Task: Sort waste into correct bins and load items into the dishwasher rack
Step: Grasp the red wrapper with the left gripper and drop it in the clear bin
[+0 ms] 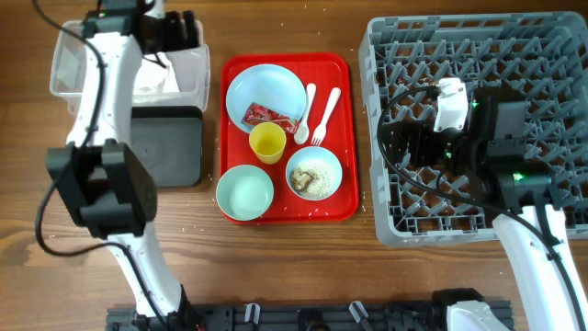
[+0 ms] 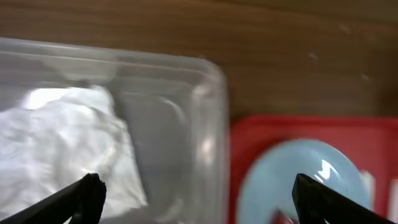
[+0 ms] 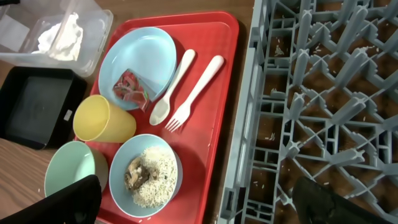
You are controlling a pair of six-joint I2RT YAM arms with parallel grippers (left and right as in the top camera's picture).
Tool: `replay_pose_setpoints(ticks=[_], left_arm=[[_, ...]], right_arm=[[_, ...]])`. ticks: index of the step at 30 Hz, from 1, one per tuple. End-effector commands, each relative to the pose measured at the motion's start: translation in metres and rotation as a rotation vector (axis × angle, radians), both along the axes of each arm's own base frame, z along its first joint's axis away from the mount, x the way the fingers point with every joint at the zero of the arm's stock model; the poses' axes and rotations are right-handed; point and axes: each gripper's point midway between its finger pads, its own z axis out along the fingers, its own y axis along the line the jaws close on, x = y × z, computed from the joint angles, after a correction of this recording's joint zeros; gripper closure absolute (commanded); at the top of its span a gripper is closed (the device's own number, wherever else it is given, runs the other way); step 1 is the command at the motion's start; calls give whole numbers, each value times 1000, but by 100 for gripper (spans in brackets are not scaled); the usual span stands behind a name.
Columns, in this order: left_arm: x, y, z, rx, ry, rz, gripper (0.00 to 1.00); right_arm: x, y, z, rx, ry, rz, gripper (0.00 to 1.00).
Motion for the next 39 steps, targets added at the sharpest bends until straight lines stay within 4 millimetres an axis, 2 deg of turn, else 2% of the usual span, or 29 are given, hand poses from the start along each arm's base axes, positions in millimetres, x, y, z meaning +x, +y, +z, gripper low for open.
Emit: replay_pose_setpoints(ticks=[1, 2, 3, 5, 7, 10, 13, 16, 20, 22, 24, 25, 27, 28, 29, 31, 32, 34, 36, 37, 39], left_arm=[[-42, -107, 19, 24, 29, -346, 5], [-52, -125, 11, 35, 60, -402, 5], [-69, -154, -9, 73, 110, -524, 5], [-85, -178, -41, 130, 183, -618, 5], [-97, -191, -72, 146, 260, -653, 5], [-103, -191, -108, 150, 345, -664, 8], [-112, -184, -126, 151, 406, -659, 14], [-121, -175, -141, 148, 447, -645, 15], [-108, -165, -164, 141, 390, -615, 14], [-104, -161, -166, 138, 379, -603, 17], [-104, -160, -166, 137, 380, -602, 33], [-105, -162, -166, 126, 381, -606, 46], [-106, -164, -166, 112, 381, -611, 80], [-105, -165, -166, 110, 379, -607, 91], [-105, -165, -166, 110, 376, -607, 96], [-103, -165, -164, 110, 369, -602, 96], [-100, -165, -154, 107, 355, -595, 96], [-81, -171, -109, 99, 248, -577, 96], [-73, -175, -76, 92, 170, -581, 96], [-75, -180, -63, 76, 141, -622, 96], [-84, -187, -60, 58, 134, -722, 95]], right_arm=[[2, 3, 7, 23, -9, 2, 0], [2, 3, 7, 23, -9, 3, 0], [2, 3, 7, 22, -10, 4, 1], [2, 2, 7, 21, -10, 4, 0], [1, 2, 7, 21, -7, 4, 0], [1, 2, 7, 21, -7, 4, 0], [1, 2, 7, 21, -7, 4, 0], [1, 2, 7, 21, -7, 4, 0], [1, 2, 7, 22, -7, 4, 0], [1, 2, 6, 22, -5, 3, 0], [1, 2, 7, 23, -5, 2, 0], [1, 2, 7, 23, -5, 2, 0], [1, 2, 7, 23, -5, 2, 0], [1, 2, 7, 23, -5, 2, 0], [1, 2, 7, 23, -5, 2, 0], [1, 2, 7, 23, -5, 2, 0], [1, 2, 7, 23, -6, 2, 0], [1, 2, 7, 23, -5, 2, 0], [1, 2, 7, 23, -5, 2, 0], [1, 2, 7, 23, -5, 2, 0], [1, 3, 7, 23, -4, 2, 0]])
